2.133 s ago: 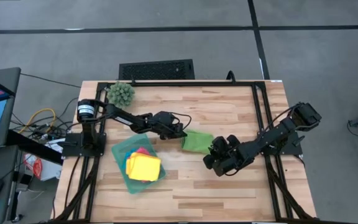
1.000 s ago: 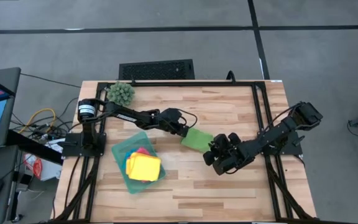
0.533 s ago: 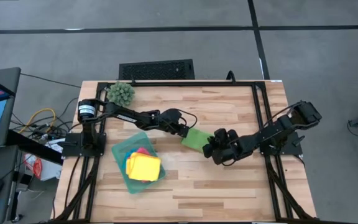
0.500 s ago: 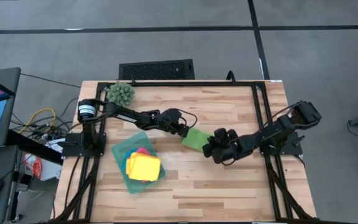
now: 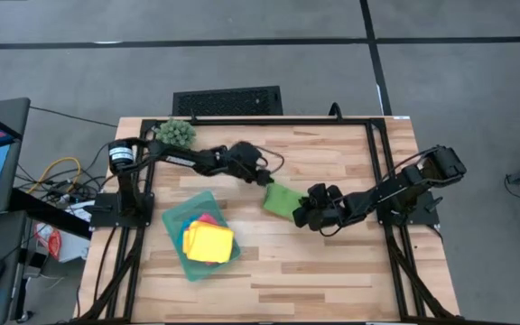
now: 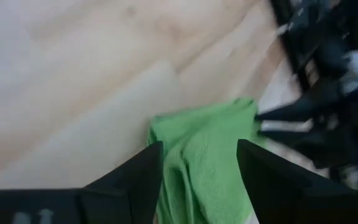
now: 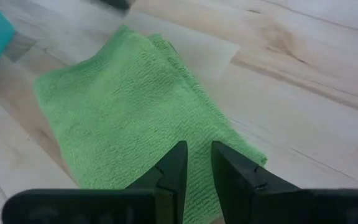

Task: Fold microfiber towels
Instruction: Fold the green microfiber towel

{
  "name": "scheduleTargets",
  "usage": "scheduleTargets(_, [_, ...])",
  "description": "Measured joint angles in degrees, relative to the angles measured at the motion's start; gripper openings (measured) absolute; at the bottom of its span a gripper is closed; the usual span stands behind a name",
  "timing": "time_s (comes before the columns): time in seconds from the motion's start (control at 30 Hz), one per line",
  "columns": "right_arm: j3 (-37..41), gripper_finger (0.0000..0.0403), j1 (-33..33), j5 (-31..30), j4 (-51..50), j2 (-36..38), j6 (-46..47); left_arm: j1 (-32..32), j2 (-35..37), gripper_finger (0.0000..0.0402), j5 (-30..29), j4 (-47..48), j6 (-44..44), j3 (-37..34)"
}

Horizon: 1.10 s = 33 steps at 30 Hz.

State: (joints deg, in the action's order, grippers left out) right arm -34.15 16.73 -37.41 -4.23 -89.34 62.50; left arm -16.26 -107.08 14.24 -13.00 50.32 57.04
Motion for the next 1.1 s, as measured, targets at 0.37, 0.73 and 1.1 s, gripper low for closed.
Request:
scheduleTargets(0.37, [0.00,0.0098,2.13,-3.32,0.01,4.20,3.48,-0.70,8.86,0.0181,15.40,-4.74,0.63,0.11])
scheduleTargets(0.73, [0.00,0.0098,5.05,-3.26,0.28,7.18,4.46,8.39,-2.29,0.0011,11.46,-4.14,-3.91,-0.04])
scheduleTargets(1.1, [-0.04,0.0098,4.99,-0.39,4.94,4.92,2.09,7.20,-6.96,0.0015,6.23,-3.78,-2.05,0.20])
